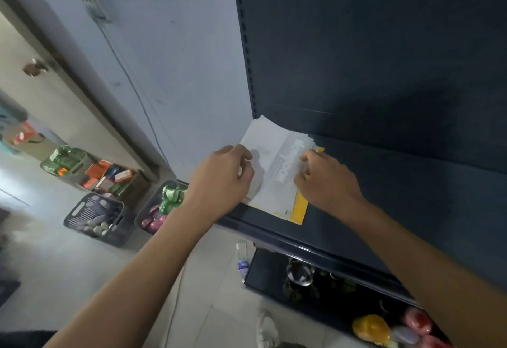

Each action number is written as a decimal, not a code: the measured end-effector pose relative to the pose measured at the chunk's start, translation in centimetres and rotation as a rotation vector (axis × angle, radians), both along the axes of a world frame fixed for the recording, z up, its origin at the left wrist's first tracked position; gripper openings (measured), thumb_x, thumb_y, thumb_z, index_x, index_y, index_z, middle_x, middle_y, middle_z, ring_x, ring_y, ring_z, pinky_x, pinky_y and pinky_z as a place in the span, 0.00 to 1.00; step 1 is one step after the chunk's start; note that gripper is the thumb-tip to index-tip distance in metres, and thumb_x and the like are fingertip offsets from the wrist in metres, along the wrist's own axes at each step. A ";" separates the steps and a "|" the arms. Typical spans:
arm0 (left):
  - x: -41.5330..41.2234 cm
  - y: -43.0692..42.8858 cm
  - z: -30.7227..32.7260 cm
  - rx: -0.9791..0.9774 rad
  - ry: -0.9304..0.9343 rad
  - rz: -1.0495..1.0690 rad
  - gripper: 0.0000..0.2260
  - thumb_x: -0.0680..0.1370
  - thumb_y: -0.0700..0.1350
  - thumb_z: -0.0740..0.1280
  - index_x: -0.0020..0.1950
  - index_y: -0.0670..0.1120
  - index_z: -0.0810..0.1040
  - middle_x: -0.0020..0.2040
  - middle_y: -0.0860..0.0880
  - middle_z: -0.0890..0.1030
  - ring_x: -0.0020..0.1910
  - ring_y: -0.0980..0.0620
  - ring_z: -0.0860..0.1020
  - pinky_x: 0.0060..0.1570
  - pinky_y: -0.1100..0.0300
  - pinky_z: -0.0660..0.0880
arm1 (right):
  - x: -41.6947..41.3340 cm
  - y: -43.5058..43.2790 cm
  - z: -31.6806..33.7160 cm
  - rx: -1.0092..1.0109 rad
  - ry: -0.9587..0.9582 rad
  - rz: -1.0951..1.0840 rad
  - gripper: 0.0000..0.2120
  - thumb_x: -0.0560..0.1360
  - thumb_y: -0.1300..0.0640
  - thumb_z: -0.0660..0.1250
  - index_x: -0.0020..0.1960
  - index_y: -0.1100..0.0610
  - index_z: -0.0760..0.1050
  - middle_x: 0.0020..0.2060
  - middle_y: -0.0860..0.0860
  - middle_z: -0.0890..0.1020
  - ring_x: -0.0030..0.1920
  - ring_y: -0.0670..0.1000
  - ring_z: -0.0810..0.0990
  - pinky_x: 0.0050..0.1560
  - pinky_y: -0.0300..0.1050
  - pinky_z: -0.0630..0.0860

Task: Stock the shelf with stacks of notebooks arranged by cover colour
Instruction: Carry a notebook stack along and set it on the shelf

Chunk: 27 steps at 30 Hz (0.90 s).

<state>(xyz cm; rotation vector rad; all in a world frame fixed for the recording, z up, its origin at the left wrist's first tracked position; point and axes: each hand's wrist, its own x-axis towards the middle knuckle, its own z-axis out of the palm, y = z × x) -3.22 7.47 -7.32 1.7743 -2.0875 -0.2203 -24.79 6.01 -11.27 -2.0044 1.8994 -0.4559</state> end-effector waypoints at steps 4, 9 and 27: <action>0.7 -4.1 0.1 0.004 -0.019 -0.007 0.12 0.81 0.48 0.61 0.62 0.48 0.78 0.54 0.50 0.79 0.46 0.46 0.79 0.47 0.48 0.79 | 0.2 -1.1 0.0 0.011 0.014 -0.094 0.13 0.77 0.48 0.60 0.61 0.50 0.71 0.55 0.47 0.78 0.49 0.57 0.79 0.44 0.49 0.70; 0.6 -7.2 -0.5 0.043 -0.167 -0.028 0.17 0.81 0.51 0.61 0.66 0.43 0.74 0.59 0.44 0.75 0.59 0.41 0.74 0.49 0.47 0.77 | 0.4 -1.1 0.4 0.023 0.034 -0.161 0.16 0.79 0.49 0.61 0.64 0.53 0.71 0.56 0.51 0.79 0.50 0.57 0.80 0.43 0.50 0.73; 3.5 -9.5 -1.5 0.298 -0.173 -0.098 0.15 0.79 0.55 0.66 0.52 0.43 0.71 0.42 0.49 0.74 0.40 0.48 0.74 0.31 0.58 0.66 | 8.6 1.4 -0.1 0.072 0.206 -0.310 0.22 0.83 0.43 0.53 0.62 0.60 0.71 0.58 0.53 0.68 0.57 0.52 0.71 0.43 0.43 0.75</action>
